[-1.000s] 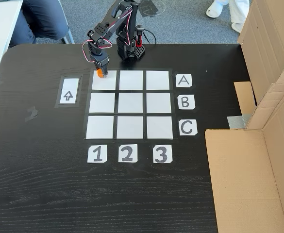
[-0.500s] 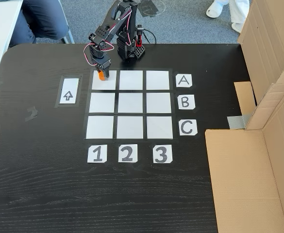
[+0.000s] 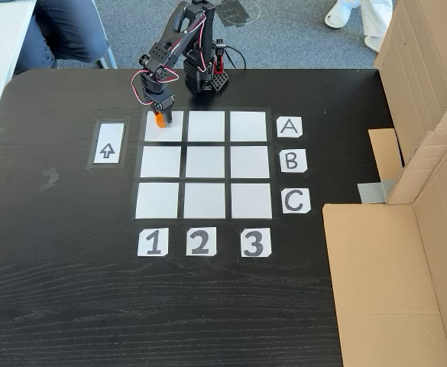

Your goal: Pick up the round, orange token and place it in the grid on square A1.

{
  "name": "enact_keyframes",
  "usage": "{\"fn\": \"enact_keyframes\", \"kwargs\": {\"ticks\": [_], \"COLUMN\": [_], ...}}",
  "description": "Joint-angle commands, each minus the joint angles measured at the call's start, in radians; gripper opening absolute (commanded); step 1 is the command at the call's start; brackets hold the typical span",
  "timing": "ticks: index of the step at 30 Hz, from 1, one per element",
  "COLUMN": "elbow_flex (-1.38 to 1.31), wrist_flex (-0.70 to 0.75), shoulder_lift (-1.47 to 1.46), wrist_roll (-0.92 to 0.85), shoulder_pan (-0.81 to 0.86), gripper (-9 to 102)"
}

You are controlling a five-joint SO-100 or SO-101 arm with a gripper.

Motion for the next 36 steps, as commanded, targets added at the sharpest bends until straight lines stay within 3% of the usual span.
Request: {"fn": "enact_keyframes", "kwargs": {"ticks": [1,13,36], "elbow_flex": [0.002,0.011,-0.052], "wrist_flex": [-0.009,-0.037,-0.1], "shoulder_lift": [-0.003,-0.006,0.273], "wrist_roll": [-0.008,-0.008,-0.005], "shoulder_pan": [-0.009,0.005,0.16], "gripper": [15,27,29]}}
